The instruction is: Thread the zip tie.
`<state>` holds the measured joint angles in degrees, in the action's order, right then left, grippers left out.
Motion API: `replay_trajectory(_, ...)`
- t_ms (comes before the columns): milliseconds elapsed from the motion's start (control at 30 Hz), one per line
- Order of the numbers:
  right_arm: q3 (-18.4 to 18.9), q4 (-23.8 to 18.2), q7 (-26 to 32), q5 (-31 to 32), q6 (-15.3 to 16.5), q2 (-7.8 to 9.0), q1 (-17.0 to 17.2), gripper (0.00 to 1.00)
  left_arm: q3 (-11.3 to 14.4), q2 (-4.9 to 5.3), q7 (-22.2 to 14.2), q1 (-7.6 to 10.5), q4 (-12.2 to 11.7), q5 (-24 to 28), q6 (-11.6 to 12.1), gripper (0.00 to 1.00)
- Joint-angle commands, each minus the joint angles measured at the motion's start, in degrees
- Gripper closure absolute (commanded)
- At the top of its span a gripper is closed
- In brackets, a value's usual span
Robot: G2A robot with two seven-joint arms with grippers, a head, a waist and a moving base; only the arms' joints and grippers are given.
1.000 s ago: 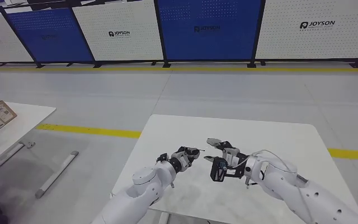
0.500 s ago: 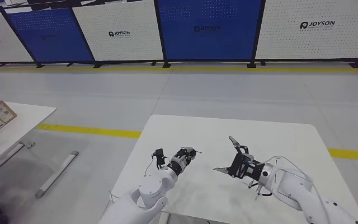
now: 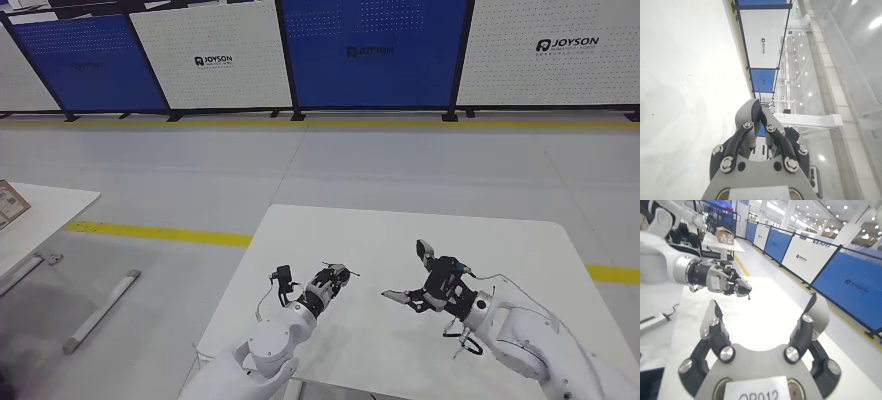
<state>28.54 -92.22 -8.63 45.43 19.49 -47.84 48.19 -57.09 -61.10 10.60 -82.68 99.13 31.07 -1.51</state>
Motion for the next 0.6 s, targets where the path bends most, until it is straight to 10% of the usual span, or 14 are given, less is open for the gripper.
replay_trajectory(0, -1.8, -0.2, 5.6, -13.7, 0.0, 0.77, -2.2, 0.00, -0.1, -0.04, -0.2, -0.56, 0.0, -1.4, 0.9, 1.00)
replay_trajectory(367, -2.5, 2.2, 27.0, -54.9, 0.0, -0.30, -6.0, 0.00, -1.4, -0.57, -1.9, -2.15, -0.3, -1.4, 3.6, 1.00)
replay_trajectory(567, -2.5, 2.2, 27.0, -54.9, 0.0, -0.30, -6.0, 0.00, -1.9, -0.72, -1.0, -2.79, 0.0, -1.3, 5.3, 1.00)
